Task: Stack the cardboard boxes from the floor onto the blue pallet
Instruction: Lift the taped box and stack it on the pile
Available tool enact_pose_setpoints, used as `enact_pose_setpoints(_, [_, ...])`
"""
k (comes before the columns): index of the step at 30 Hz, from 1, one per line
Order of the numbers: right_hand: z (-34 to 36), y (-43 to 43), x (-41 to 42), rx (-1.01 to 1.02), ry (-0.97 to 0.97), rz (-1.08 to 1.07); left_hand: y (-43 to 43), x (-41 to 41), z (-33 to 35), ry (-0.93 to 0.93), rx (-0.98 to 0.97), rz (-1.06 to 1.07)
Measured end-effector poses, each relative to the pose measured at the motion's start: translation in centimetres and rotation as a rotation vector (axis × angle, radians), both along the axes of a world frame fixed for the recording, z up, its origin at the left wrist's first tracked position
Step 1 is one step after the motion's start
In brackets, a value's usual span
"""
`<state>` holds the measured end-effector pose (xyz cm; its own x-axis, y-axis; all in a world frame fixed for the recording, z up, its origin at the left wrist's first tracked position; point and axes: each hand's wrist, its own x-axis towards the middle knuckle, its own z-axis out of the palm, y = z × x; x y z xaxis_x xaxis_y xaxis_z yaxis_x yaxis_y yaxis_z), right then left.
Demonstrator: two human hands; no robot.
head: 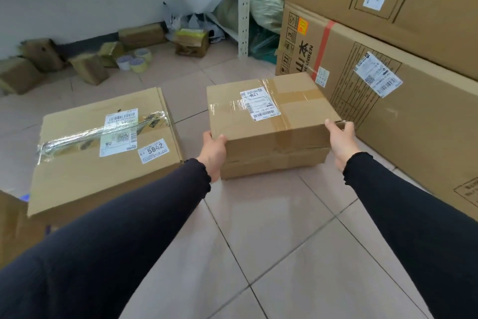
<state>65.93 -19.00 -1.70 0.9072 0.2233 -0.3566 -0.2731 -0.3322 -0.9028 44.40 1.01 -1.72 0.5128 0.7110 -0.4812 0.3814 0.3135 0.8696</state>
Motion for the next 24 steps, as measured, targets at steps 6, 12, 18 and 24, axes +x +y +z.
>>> enact_pose_setpoints(6, [11.4, 2.8, -2.4, 0.259, -0.257, -0.063, 1.0, -1.3, 10.0, -0.296, 0.088, 0.106])
enact_pose_setpoints(12, [20.6, 8.1, -10.7, 0.495, -0.396, 0.129, 7.3, -11.4, 22.2, -0.37, 0.411, 0.244])
enact_pose_setpoints(18, [25.5, 13.9, -27.4, 0.675, -0.437, 0.36, 11.2, -31.0, 31.3, -0.443, 0.615, 0.41])
enact_pose_setpoints(24, [29.1, 16.8, -45.4, 0.78, -0.554, 0.653, 10.1, -52.4, 36.5, -0.399, 0.777, 0.602])
